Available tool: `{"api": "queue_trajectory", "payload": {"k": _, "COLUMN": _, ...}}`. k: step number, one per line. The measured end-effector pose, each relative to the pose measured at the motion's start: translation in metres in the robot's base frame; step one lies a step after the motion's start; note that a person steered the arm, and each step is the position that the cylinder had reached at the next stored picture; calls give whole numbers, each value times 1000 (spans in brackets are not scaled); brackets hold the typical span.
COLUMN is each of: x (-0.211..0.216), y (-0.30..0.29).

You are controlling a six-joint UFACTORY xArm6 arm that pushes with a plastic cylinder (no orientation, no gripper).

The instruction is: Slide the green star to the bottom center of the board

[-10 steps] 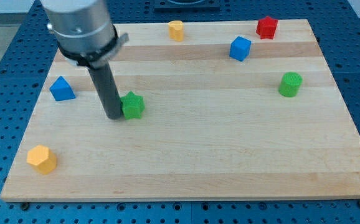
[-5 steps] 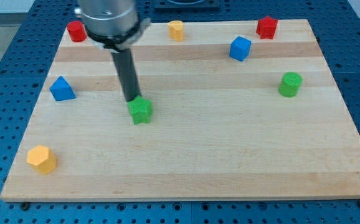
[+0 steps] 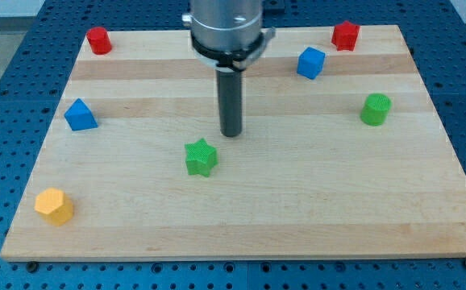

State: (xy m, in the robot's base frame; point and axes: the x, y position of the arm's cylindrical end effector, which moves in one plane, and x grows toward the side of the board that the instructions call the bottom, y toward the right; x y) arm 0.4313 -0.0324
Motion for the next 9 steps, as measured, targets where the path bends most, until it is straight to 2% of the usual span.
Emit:
{"api": "queue_trajectory", "payload": {"k": 1, "x": 13, "y": -32}}
{"api": "queue_trajectory", "payload": {"k": 3, "x": 71, "y": 2}}
{"api": "queue_trajectory", "payload": {"k": 4, "x": 78, "y": 7}}
{"api": "queue_trajectory", "payload": {"k": 5, "x": 44, "y": -18}}
{"api": "queue_trajectory", "payload": {"k": 6, "x": 50, "y": -60}}
{"api": "queue_trajectory", "payload": {"k": 7, "x": 82, "y": -65}}
{"api": "queue_trajectory", "payload": {"k": 8, "x": 110, "y": -40}}
{"api": "queue_trajectory", "payload": {"k": 9, "x": 120, "y": -16}}
